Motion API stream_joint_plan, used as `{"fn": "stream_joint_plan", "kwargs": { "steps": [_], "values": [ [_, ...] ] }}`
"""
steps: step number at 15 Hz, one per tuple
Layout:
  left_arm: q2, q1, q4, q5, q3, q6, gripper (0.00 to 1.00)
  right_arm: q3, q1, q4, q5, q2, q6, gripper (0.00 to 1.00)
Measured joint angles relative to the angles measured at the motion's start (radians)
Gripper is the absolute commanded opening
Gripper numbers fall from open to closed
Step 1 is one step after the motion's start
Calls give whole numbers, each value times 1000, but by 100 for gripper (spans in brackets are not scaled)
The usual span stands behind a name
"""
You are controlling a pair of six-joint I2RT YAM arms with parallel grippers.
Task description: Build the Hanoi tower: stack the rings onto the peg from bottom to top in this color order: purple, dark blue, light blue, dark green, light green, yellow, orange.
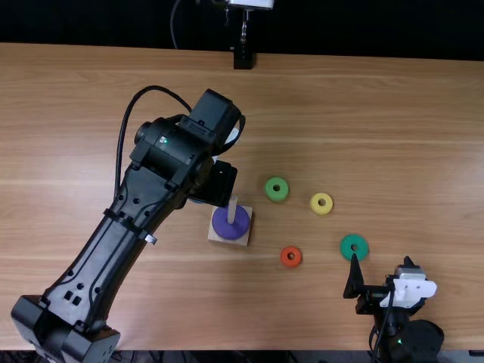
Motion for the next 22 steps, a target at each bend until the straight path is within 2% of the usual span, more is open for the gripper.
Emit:
{"fn": "stream_joint_plan", "kwargs": {
  "steps": [4, 7, 9, 22],
  "values": [
    [18, -64, -13, 8, 31, -67, 0, 0, 0, 0, 0, 0, 0, 100],
    [65, -83, -10, 38, 48, -87, 0, 0, 0, 0, 0, 0, 0, 100],
    [78, -85, -11, 44, 67, -96, 0, 0, 0, 0, 0, 0, 0, 100],
    [128, -97, -11, 49, 69, -100, 0, 0, 0, 0, 0, 0, 0, 100]
  ]
}}
